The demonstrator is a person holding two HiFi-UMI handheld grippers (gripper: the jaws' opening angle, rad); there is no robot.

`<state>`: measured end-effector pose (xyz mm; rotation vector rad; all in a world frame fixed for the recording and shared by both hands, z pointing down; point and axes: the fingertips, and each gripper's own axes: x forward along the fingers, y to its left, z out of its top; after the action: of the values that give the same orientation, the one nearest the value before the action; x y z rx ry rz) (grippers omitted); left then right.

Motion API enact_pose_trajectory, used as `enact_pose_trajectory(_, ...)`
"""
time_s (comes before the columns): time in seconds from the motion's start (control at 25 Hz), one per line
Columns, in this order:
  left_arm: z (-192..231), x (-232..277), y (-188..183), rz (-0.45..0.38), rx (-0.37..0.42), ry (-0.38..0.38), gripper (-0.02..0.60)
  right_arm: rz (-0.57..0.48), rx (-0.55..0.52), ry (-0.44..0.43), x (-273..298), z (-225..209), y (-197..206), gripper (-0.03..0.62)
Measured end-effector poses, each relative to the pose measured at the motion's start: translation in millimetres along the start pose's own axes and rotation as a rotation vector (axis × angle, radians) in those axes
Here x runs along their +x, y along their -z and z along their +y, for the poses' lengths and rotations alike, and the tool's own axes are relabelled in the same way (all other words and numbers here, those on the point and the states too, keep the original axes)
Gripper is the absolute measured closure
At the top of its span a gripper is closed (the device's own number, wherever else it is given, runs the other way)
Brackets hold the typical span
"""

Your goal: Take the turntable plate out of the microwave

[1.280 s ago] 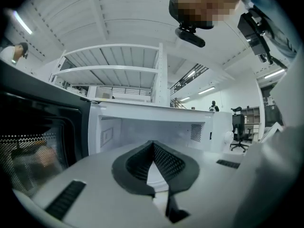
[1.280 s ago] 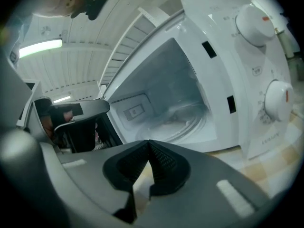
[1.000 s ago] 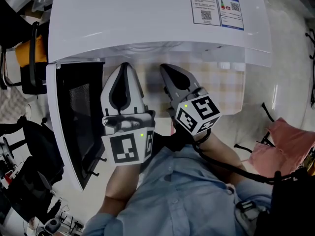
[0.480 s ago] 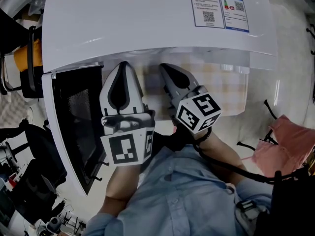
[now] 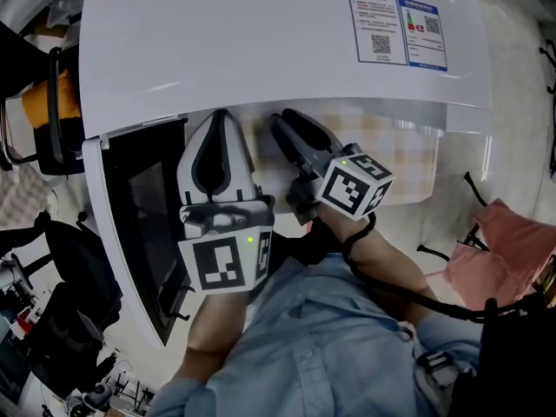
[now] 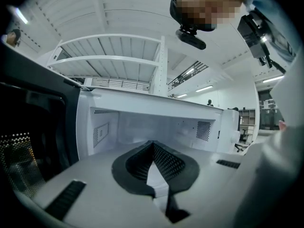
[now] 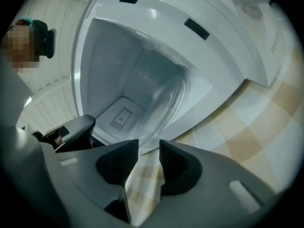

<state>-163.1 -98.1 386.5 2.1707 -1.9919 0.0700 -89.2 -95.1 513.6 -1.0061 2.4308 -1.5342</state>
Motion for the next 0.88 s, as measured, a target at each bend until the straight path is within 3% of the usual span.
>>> enact_pose_trajectory(0.36, 11, 5, -4, 0.002, -0.021, 0.008, 0.574, -0.038, 0.225, -0.032, 22, -5, -6, 0.448)
enact_pose_trajectory(0.64, 15, 3, -6, -0.001, -0.026, 0.005, 0.574, -0.074, 0.269, -0.05, 21, -6, -9, 0.483)
enact_pose_trajectory(0.72, 16, 1, -5, -0.002, -0.028, 0.003, 0.574, -0.086, 0.252, -0.056, 21, -3, -11, 0.537)
enact_pose_trajectory(0.88, 13, -3, -6, -0.005, -0.028, 0.003, 0.574, -0.088, 0.248, -0.059, 17, -2, -11, 0.539)
